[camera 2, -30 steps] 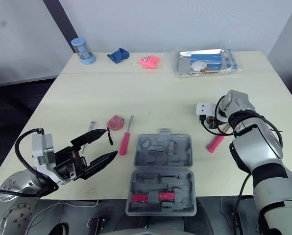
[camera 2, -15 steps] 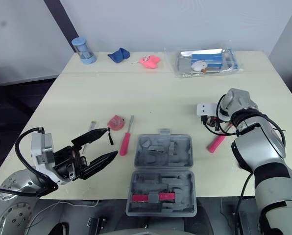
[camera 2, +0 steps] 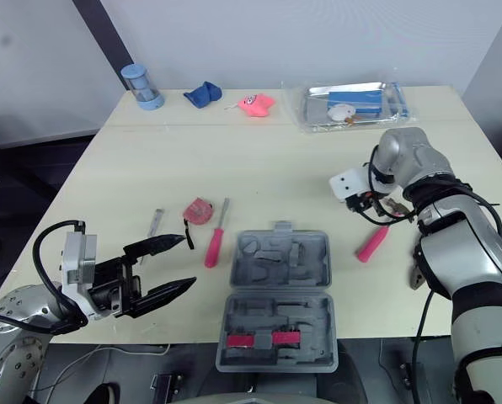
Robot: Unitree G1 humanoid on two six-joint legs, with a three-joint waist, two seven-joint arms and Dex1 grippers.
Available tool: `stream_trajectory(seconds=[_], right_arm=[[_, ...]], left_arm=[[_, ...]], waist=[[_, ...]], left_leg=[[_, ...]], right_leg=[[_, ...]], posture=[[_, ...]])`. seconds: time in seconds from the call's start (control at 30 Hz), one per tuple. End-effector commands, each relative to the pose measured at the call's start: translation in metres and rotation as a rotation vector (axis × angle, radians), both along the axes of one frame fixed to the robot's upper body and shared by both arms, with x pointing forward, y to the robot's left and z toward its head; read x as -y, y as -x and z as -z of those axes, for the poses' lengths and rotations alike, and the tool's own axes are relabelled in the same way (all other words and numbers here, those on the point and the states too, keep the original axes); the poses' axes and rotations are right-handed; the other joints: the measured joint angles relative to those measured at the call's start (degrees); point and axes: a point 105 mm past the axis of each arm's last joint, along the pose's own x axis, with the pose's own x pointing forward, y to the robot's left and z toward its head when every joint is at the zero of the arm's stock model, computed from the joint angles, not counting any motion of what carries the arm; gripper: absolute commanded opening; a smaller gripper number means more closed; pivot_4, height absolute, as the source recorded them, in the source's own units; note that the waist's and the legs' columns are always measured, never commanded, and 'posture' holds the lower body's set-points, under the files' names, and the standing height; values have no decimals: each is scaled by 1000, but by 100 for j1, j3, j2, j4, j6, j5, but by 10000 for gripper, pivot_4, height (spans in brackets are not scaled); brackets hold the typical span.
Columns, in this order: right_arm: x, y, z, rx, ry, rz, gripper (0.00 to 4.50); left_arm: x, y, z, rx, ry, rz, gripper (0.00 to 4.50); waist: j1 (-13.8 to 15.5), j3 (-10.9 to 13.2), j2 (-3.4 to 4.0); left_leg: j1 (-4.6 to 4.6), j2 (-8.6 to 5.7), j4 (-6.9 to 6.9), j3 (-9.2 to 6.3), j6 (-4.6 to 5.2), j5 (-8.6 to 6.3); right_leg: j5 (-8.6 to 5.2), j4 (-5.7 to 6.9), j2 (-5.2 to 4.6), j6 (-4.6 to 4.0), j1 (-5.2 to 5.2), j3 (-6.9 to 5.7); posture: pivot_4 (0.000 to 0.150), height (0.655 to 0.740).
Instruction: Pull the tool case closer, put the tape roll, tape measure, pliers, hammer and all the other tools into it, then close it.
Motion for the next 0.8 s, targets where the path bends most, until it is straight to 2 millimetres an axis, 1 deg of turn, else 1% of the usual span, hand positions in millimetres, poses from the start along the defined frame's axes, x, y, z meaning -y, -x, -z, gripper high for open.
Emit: stream_trajectory(seconds=[0.03,0.07,0.2,0.33,0.43,0.67,0.8], right_arm=[[-20,8,-11,18,-4,-76,690],[-27,11,-11,23,-10,-93,690],[-66,27,-14,15,-30,-199,690],[-100,39,-10,-4,-42,-262,690],[-127,48,-6,-6,-43,-299,690],[-160,61,3,-4,-29,-359,690],[-176,67,9,9,-38,-389,690]], left_arm=[[-9,2,-4,35,-27,-3,45000],[-12,2,-3,34,-34,-12,45000],[-30,3,1,40,-71,-60,45000],[-43,4,2,56,-93,-96,45000],[-50,9,4,34,-71,-98,45000],[-55,12,5,9,-54,-90,45000],[-56,10,4,12,-45,-95,45000]], waist=[[11,3,1],[14,3,0],[0,5,1],[-9,5,1],[7,5,1],[14,5,0],[3,5,0]], left_leg=[[-1,0,0,0,0,0],[-3,-1,1,0,0,0],[-3,0,0,-2,0,0],[-6,1,-1,-2,1,0],[-19,1,0,-3,-1,1],[-30,0,0,-10,-5,3],[-29,0,0,-11,-5,3]], right_leg=[[0,0,-1,0,0,-1],[0,0,-2,0,-1,-1],[0,1,-2,0,-5,-2],[0,5,0,-1,-15,-2],[0,7,0,-1,-28,-2],[1,7,-1,-2,-38,-9],[2,9,0,-4,-42,-9]], posture=[[1500,7400],[1500,7400],[1500,7400],[1500,7400],[1500,7400],[1500,7400],[1500,7400]])
